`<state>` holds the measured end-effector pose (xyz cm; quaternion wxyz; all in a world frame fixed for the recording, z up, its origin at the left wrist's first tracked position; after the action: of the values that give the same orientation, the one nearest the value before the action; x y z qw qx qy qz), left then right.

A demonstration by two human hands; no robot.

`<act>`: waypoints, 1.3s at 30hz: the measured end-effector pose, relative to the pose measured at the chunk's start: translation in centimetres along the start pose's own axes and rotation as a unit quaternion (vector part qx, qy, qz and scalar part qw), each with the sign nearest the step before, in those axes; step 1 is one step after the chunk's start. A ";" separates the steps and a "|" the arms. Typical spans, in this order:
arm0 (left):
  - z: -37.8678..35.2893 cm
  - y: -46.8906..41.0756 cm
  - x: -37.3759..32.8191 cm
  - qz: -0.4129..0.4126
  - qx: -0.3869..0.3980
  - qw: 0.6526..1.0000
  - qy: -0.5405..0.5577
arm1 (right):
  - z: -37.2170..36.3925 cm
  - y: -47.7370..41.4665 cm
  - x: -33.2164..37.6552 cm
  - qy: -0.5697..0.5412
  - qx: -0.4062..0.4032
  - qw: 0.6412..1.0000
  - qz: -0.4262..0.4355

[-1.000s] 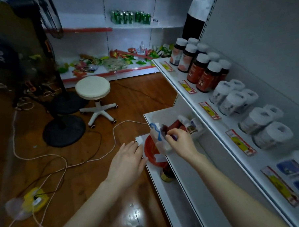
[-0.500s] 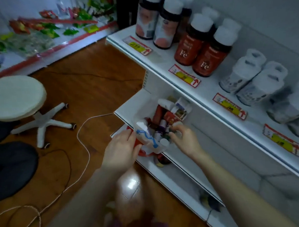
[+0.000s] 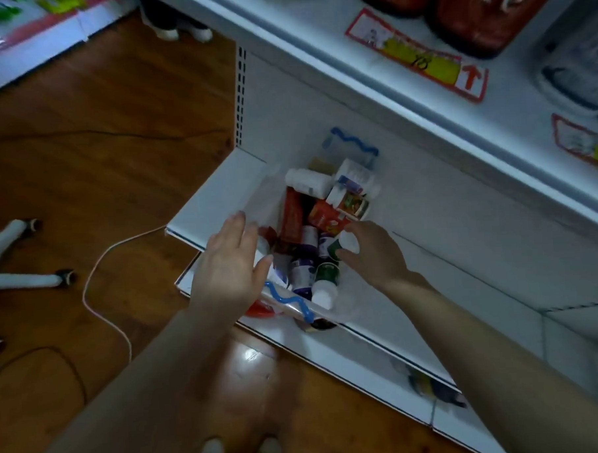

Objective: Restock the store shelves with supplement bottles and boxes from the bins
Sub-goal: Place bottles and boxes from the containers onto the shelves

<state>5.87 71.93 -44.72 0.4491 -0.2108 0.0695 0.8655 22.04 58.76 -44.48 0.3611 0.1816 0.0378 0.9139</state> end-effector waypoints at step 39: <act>-10.5 -16.7 -4.5 -0.051 0.107 0.992 0.045 | 0.9 3.9 -3.0 -0.190 -0.148 0.970 0.032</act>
<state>24.79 75.10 -51.11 0.5091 -0.2034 0.1713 0.8186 21.89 53.85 -43.74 0.3554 0.2978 -0.1726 0.8690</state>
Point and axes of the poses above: each hand's wrist, its own y-axis away from the middle knuckle, its own z-axis out of the back of the hand, x = y × z, the point moved 6 cm from there along -y, towards the middle knuckle, and after that the axes turned 4 degrees about z, right-handed, at the moved point
